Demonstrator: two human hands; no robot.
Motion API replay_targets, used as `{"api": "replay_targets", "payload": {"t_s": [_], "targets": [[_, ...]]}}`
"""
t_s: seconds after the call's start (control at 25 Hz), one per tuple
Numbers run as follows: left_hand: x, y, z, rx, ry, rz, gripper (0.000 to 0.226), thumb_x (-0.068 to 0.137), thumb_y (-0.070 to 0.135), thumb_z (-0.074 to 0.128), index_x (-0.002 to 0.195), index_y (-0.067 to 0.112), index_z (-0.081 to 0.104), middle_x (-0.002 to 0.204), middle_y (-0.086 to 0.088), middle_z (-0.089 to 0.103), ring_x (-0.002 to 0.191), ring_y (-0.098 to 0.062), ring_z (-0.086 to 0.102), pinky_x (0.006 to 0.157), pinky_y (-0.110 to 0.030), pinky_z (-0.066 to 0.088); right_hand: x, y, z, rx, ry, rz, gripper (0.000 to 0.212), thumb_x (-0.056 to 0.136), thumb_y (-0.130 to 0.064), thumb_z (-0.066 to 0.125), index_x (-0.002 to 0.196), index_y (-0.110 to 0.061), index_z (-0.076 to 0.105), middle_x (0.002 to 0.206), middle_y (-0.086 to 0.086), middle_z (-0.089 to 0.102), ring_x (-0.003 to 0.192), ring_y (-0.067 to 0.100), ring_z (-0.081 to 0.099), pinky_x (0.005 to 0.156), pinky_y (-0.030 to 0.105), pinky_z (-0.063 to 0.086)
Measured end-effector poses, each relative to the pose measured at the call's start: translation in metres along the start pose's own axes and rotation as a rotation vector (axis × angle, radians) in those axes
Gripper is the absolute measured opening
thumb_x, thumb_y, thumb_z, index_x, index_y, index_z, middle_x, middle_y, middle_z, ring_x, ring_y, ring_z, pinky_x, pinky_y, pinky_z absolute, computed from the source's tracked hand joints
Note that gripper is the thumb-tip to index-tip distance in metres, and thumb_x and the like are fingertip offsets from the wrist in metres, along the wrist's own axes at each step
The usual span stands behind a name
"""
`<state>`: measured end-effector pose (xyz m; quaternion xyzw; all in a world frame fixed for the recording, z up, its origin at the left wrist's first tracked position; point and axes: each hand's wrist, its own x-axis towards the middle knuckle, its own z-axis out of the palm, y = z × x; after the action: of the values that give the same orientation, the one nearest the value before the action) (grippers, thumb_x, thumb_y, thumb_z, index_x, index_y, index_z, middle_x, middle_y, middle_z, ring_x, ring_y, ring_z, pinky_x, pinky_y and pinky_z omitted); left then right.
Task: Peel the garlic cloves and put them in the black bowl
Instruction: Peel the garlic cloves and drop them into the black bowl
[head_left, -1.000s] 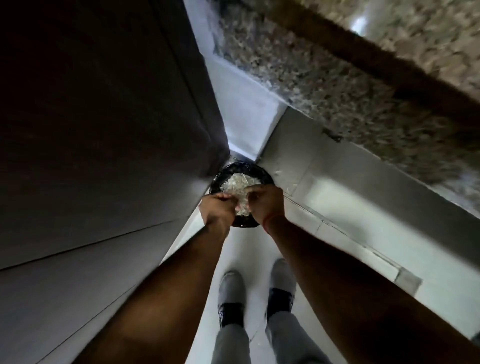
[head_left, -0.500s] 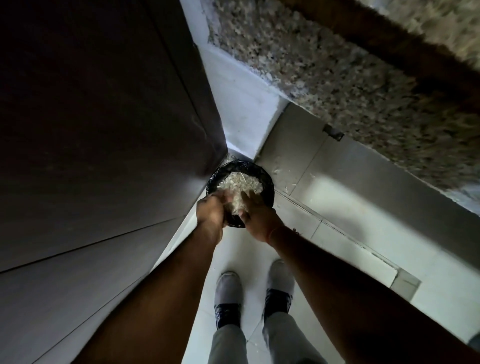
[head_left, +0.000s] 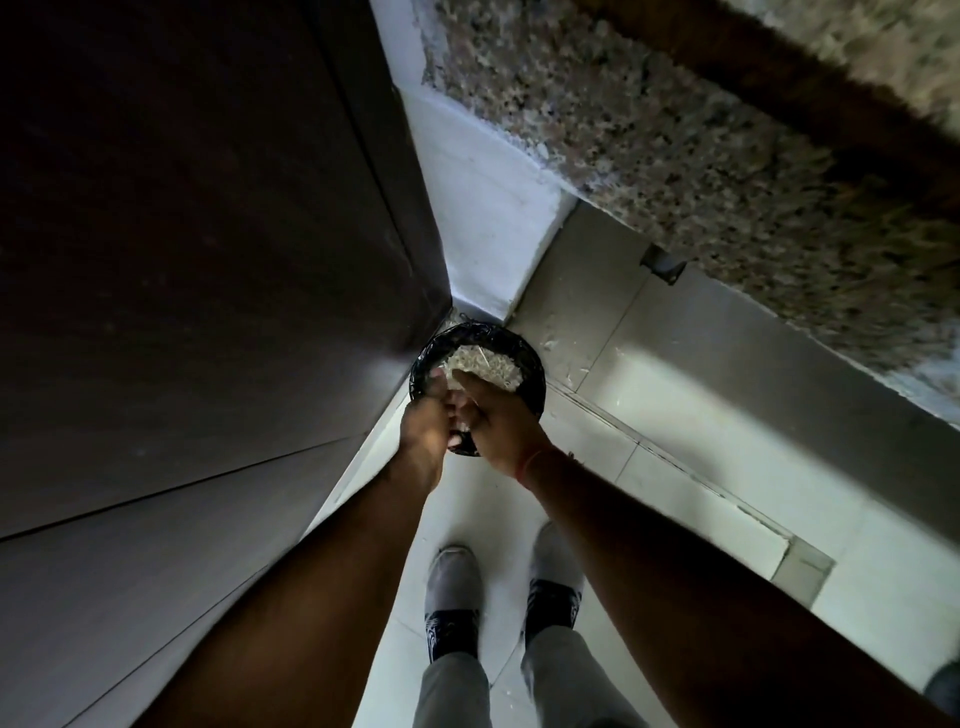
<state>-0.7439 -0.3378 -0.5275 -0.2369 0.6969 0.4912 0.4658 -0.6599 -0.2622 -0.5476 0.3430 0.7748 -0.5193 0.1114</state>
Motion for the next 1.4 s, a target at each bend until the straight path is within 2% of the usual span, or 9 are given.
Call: {"api": "replay_targets", "payload": {"t_s": [0.08,0.16,0.36,0.56,0.68,0.84,1.0,1.08,1.4], "targets": [[0.005,0.007,0.011,-0.093,-0.019,-0.01,0.055,0.098,0.062,0.05,0.113,0.014,0.07,0.11,-0.001,0.073,0.102,-0.015,0.067,0.101,-0.033,0.051,0.0,-0.012,0.007,0.1,0.021,-0.071,0.052,0.101,-0.031,0.037,0.151,-0.022,0.047,0.145,0.01,0.059,0.135,0.026,0.054,0.116,0.038,0.04],[0.009,0.012,0.018,-0.156,-0.061,-0.019,0.056,0.096,0.064,0.051,0.12,0.016,0.069,0.12,-0.006,0.072,0.113,-0.021,0.066,0.112,-0.039,0.044,0.004,-0.013,0.012,0.163,0.017,-0.026,0.056,0.1,-0.037,0.032,0.154,-0.026,0.044,0.151,0.006,0.054,0.139,0.024,0.049,0.12,0.036,0.035],[-0.008,0.014,0.027,-0.208,-0.089,-0.092,0.034,0.102,0.043,0.055,0.097,0.013,0.069,0.088,-0.001,0.071,0.073,-0.015,0.065,0.075,-0.032,0.052,0.014,0.008,-0.006,-0.137,-0.227,0.266,0.056,0.112,-0.039,0.028,0.164,-0.025,0.015,0.171,0.008,0.014,0.156,0.03,0.018,0.126,0.043,0.019],[-0.017,0.01,0.024,-0.241,-0.176,-0.041,0.038,0.11,0.035,0.035,0.122,0.014,0.064,0.115,0.001,0.068,0.107,-0.015,0.064,0.094,-0.031,0.049,-0.012,-0.012,0.003,0.265,-0.007,-0.049,0.049,0.109,-0.04,0.036,0.158,-0.031,0.035,0.162,-0.003,0.039,0.147,0.007,0.034,0.122,0.018,0.022],[-0.023,0.017,0.012,-0.272,-0.218,-0.103,0.047,0.105,0.051,0.038,0.115,0.016,0.067,0.089,-0.001,0.073,0.078,-0.021,0.064,0.071,-0.032,0.05,-0.014,0.015,-0.002,-0.205,-0.197,0.015,0.058,0.108,-0.039,0.032,0.163,-0.032,0.015,0.171,0.002,0.014,0.156,0.021,0.016,0.126,0.036,0.02],[-0.05,0.017,-0.017,-0.045,-0.222,-0.016,0.039,0.107,0.039,0.037,0.118,0.017,0.068,0.111,0.001,0.073,0.101,-0.015,0.068,0.091,-0.036,0.049,-0.05,0.013,-0.035,-0.501,-0.185,0.19,0.061,0.107,-0.034,0.039,0.163,-0.027,0.017,0.171,0.009,0.009,0.157,0.028,0.013,0.12,0.049,0.03],[-0.134,0.036,-0.023,0.28,-0.218,0.185,0.012,0.098,0.011,0.061,0.102,0.013,0.071,0.095,0.005,0.07,0.086,-0.011,0.064,0.071,-0.019,0.049,-0.118,-0.045,-0.074,-0.46,-0.021,0.059,0.06,0.104,-0.027,0.047,0.161,-0.024,0.028,0.167,0.008,0.026,0.154,0.028,0.024,0.117,0.044,0.036],[-0.18,0.042,-0.021,0.463,-0.301,0.312,0.006,0.087,0.025,0.07,0.086,0.022,0.074,0.09,0.005,0.072,0.084,-0.014,0.067,0.078,-0.028,0.054,-0.165,-0.076,-0.097,-0.423,0.031,0.085,0.058,0.104,-0.029,0.048,0.159,-0.025,0.032,0.165,0.008,0.032,0.15,0.029,0.031,0.117,0.044,0.036],[-0.379,0.064,0.026,1.283,-0.532,0.89,0.044,0.106,0.039,0.048,0.132,0.007,0.063,0.134,-0.012,0.065,0.126,-0.028,0.058,0.107,-0.032,0.04,-0.379,-0.148,-0.192,-0.301,0.35,0.232,0.056,0.107,-0.034,0.045,0.16,-0.023,0.031,0.166,0.007,0.03,0.151,0.028,0.029,0.122,0.042,0.028]]}}
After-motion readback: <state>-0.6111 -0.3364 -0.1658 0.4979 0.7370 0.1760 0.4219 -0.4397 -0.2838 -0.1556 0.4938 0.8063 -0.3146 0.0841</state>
